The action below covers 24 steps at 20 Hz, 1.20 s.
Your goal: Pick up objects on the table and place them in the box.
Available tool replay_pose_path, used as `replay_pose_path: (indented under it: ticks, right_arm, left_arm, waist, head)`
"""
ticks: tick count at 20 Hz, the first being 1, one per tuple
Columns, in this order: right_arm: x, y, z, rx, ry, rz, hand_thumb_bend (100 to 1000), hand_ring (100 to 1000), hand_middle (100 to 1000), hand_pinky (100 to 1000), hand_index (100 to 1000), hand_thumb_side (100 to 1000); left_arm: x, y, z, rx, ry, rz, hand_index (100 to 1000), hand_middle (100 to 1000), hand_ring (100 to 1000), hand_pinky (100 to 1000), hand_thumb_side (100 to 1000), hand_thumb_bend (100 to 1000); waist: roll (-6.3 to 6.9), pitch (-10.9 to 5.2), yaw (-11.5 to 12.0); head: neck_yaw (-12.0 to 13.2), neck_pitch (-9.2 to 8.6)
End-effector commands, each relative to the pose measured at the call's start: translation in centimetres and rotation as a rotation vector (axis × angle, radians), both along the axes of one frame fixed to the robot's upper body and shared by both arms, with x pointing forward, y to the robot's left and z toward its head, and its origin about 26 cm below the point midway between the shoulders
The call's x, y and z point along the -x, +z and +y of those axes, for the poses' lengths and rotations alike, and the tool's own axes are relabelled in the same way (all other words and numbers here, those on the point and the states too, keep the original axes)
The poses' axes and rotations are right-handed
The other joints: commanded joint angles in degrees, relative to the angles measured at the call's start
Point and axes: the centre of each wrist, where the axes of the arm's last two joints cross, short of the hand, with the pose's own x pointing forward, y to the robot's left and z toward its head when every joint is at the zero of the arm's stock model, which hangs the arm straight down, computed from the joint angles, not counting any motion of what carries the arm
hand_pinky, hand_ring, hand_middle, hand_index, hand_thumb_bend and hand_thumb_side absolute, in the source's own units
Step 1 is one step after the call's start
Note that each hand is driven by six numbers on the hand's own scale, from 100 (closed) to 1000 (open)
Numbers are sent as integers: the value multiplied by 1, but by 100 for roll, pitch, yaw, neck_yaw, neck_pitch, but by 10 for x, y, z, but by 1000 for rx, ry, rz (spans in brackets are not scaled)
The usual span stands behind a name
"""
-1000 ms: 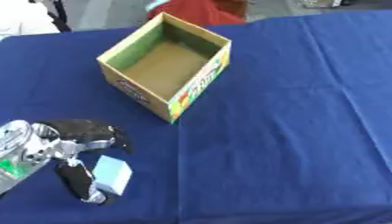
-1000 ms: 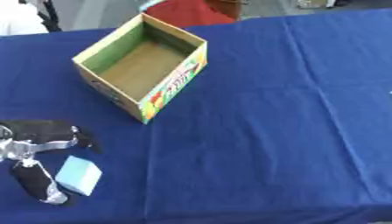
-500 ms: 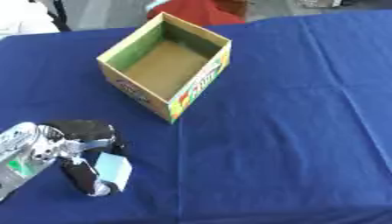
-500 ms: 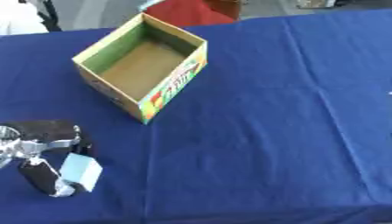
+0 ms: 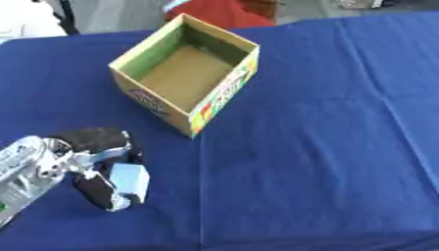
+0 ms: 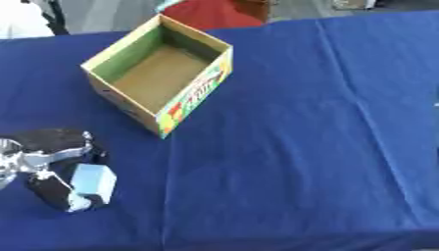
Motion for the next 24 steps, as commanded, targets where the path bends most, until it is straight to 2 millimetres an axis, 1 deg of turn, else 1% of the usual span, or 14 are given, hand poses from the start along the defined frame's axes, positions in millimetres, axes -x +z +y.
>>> replay_pose_path:
  ticks: [1, 4, 7, 11, 14, 15, 18, 23, 24]
  right_arm:
    - [4, 10, -2, 20, -7, -38, 100, 745, 856, 700, 789, 1000]
    - [4, 11, -1, 23, -8, -37, 100, 745, 856, 700, 789, 1000]
    - [4, 11, -1, 26, -6, -39, 100, 745, 855, 700, 790, 1000]
    - [4, 12, 0, 30, -2, -39, 100, 745, 856, 700, 789, 1000]
    - [4, 13, 1, 29, 5, -42, 100, 745, 855, 700, 790, 1000]
    - [3, 13, 2, 29, 8, -43, 100, 744, 855, 700, 790, 1000]
    - [3, 15, 2, 27, 13, -48, 100, 744, 856, 700, 790, 1000]
    - [3, 17, 4, 21, 19, -58, 100, 743, 857, 699, 789, 1000]
    - [3, 17, 4, 18, 21, -60, 100, 743, 857, 699, 789, 1000]
  left_arm:
    - [1, 40, 14, -7, -15, -100, 494, 374, 359, 217, 123, 100]
    - [1, 67, 22, 2, -15, -167, 499, 377, 361, 219, 109, 100]
    - [1, 89, 22, 22, -8, -225, 501, 378, 361, 218, 100, 100]
    - [2, 112, 11, 41, -25, -301, 500, 375, 359, 217, 100, 100]
    - [-2, 127, -3, 78, -48, -328, 499, 368, 351, 210, 100, 100]
    - [-7, 130, -7, 89, -53, -327, 500, 369, 352, 213, 100, 100]
    - [-34, 137, -16, 107, -52, -321, 506, 376, 359, 228, 107, 100]
    - [-78, 140, -29, 93, -65, -372, 492, 370, 343, 249, 114, 100]
    - [-88, 139, -31, 98, -59, -386, 493, 367, 341, 271, 118, 100]
  waist:
    - [3, -95, 18]
    - [19, -105, 35]
    - [30, -107, 31]
    - [34, -96, 19]
    - [17, -77, -11]
    - [9, -69, -21]
    - [-22, -20, -71]
    - [-59, 92, -138]
    - [-68, 122, -158]
  head:
    - [-26, -35]
    - [-38, -55]
    - [-48, -85]
    - [-48, -97]
    - [-13, -141]
    - [-5, -157]
    - [36, -235]
    - [123, -364]
    - [140, -401]
